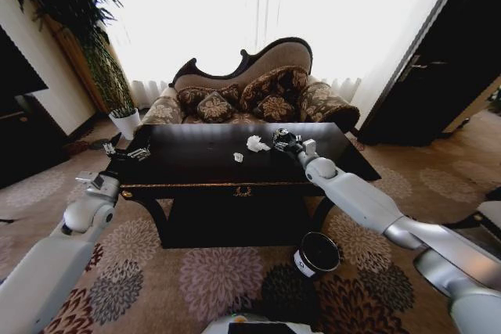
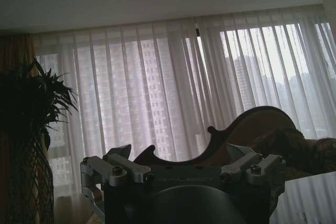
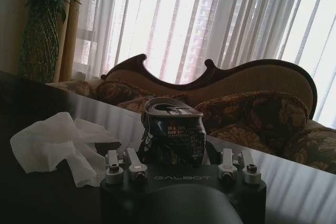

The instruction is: Move to the front of the table and place the trash on the table into the trash bin.

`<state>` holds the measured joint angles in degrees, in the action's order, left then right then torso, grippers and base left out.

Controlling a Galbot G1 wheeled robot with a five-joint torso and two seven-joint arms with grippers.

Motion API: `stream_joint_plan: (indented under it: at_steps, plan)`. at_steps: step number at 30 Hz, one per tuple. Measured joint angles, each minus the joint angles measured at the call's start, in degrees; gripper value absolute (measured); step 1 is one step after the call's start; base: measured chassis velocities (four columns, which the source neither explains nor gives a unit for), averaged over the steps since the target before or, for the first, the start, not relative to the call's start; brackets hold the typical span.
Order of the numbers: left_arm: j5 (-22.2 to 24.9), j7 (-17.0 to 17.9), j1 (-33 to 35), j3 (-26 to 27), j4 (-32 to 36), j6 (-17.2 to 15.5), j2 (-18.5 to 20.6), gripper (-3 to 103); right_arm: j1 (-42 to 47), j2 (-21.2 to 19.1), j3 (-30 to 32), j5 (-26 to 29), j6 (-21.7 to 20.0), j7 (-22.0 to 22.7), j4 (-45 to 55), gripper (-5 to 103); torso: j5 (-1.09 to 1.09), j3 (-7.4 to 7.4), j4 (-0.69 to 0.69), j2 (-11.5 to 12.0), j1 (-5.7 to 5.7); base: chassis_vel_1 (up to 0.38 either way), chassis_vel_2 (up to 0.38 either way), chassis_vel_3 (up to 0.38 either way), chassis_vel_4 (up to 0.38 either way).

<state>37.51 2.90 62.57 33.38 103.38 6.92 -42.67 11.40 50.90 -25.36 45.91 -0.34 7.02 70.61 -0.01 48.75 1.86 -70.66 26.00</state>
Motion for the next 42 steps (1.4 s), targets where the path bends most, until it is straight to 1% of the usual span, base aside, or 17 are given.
stream_joint_plan:
  at_steps: [2,3,6,8,9,10,12,14,15,16,18,19,22,30,36,39,42]
  plan:
    - [0.0,0.0,0.0,0.0,0.0,0.0,0.0,100,0.1,0.1,0.0,-0.1,0.1,0.0,-0.1,60,0.0,0.0,0.0,0.0,0.0,0.0,0.0,0.0,0.0]
    - [0.0,0.0,0.0,0.0,0.0,0.0,0.0,100,0.1,0.1,0.0,-0.1,0.1,0.0,-0.1,60,0.0,0.0,0.0,0.0,0.0,0.0,0.0,0.0,0.0]
    - [0.0,0.0,0.0,0.0,0.0,0.0,0.0,100,0.3,0.3,0.1,-0.2,0.1,0.0,0.0,43,0.0,0.0,-0.01,0.0,0.0,0.0,0.0,0.0,0.0]
    - [0.0,0.0,0.0,0.0,0.0,0.0,0.0,100,0.4,0.3,0.2,-0.2,0.1,0.0,0.0,38,0.0,0.0,-0.01,0.0,0.0,0.0,0.0,0.0,0.0]
    - [0.0,0.0,0.0,0.0,0.0,0.0,0.0,100,0.5,0.3,0.3,-0.2,0.1,0.0,0.1,38,0.0,0.0,0.0,0.0,0.0,0.0,0.0,0.0,0.0]
    - [0.0,0.0,0.0,0.0,0.0,0.0,0.0,100,0.7,0.3,0.5,-0.2,0.1,0.0,0.3,28,0.0,0.0,0.0,0.0,0.0,0.0,0.0,0.0,0.0]
    - [0.0,0.0,0.0,0.0,0.0,0.0,0.0,100,0.8,0.3,0.5,-0.2,0.1,0.0,0.4,28,0.0,0.0,0.0,0.0,0.0,0.0,0.0,0.0,0.0]
    - [0.0,0.0,0.0,0.0,0.0,0.0,0.0,100,1.0,0.2,0.7,0.0,0.1,0.0,0.9,17,0.0,0.0,0.0,0.0,0.0,0.0,0.0,0.0,0.0]
    - [0.0,0.0,0.0,0.0,0.0,0.0,0.0,100,1.1,0.2,0.8,0.1,0.1,0.0,1.0,17,0.0,0.0,0.0,0.0,0.0,0.0,0.0,0.0,0.0]
    - [0.0,0.0,0.0,0.0,0.0,0.0,0.0,100,1.2,0.0,1.0,0.5,0.0,0.0,1.4,6,0.0,0.0,0.0,0.0,0.0,0.0,0.0,0.0,0.0]
    - [0.0,0.0,0.0,0.0,0.0,0.0,0.0,100,1.3,-0.1,1.1,0.7,-0.1,0.0,1.7,6,0.0,0.0,0.0,0.0,0.0,0.0,0.0,0.0,0.0]
    - [0.0,0.0,0.0,0.0,0.0,0.0,0.0,100,1.4,-0.3,1.3,0.9,-0.2,0.1,1.9,2,0.0,0.0,-0.01,0.0,0.0,0.0,0.0,0.0,0.0]
    - [0.0,0.0,0.0,0.0,0.0,0.0,0.0,100,2.5,-1.0,2.1,1.8,-0.7,0.4,3.5,0,0.0,0.0,-0.01,0.0,0.0,0.0,0.0,0.0,0.0]
    - [0.0,0.0,0.0,0.0,0.0,0.0,0.0,100,6.9,-2.6,6.1,3.8,-1.9,1.9,7.7,0,-0.02,-0.01,-0.01,0.0,0.0,0.0,0.0,0.0,0.0]
    - [0.0,0.0,0.0,0.0,0.0,0.0,0.0,100,13.4,-3.9,11.9,5.4,-2.4,3.0,11.4,0,0.0,-0.02,-0.02,0.0,-0.01,0.0,0.0,0.0,0.0]
    - [0.0,0.0,0.0,0.0,0.0,0.0,0.0,100,16.6,-5.4,14.9,5.9,-2.4,3.1,13.4,0,-0.01,-0.02,-0.03,0.0,-0.02,0.0,0.0,0.0,0.0]
    - [0.0,0.0,0.0,0.0,0.0,0.0,0.0,100,21.9,-8.1,20.6,6.9,-2.5,3.2,17.3,0,0.02,0.0,0.01,0.0,-0.01,0.0,0.0,0.0,0.0]
